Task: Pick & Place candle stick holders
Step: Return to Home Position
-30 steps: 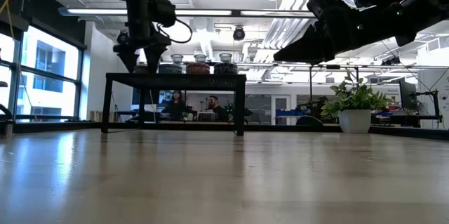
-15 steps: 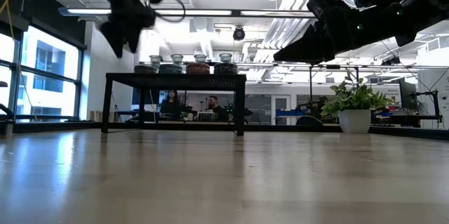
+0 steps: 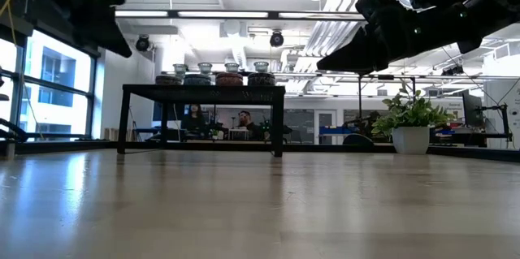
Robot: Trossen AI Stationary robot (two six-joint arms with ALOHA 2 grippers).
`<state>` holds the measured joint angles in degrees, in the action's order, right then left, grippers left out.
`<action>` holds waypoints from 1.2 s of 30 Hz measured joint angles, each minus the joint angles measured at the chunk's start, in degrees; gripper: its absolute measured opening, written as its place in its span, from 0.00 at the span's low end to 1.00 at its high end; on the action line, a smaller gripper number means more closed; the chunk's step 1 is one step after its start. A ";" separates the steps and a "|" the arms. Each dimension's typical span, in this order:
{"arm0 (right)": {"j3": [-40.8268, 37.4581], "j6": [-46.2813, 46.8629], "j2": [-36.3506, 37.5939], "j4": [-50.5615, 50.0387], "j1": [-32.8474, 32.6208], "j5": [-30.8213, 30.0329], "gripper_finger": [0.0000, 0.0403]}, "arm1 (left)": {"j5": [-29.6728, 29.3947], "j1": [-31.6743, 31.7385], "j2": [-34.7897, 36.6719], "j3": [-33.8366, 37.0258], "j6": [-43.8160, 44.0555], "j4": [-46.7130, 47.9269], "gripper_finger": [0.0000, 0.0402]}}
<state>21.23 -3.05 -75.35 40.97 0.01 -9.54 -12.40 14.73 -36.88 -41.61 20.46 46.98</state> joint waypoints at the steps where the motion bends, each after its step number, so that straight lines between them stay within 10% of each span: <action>1: 0.00 0.00 0.00 0.00 0.01 0.30 0.00 | -0.23 -0.95 2.85 2.83 0.04 -3.24 0.04; 9: 0.00 -0.21 0.04 0.47 4.99 8.66 0.00 | -3.71 -3.85 20.39 23.49 -11.08 -31.02 0.02; 16: 0.00 -1.94 5.11 -3.72 16.54 21.09 0.00 | -3.13 -3.85 28.05 28.10 -16.25 -33.08 0.00; 36: -20.68 4.07 32.06 5.36 40.24 30.41 0.00 | -5.48 -3.83 36.52 36.42 -17.79 -39.15 0.00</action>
<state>0.56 1.02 -43.30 46.33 40.25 20.87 -17.87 10.90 -0.36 -5.18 2.67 7.83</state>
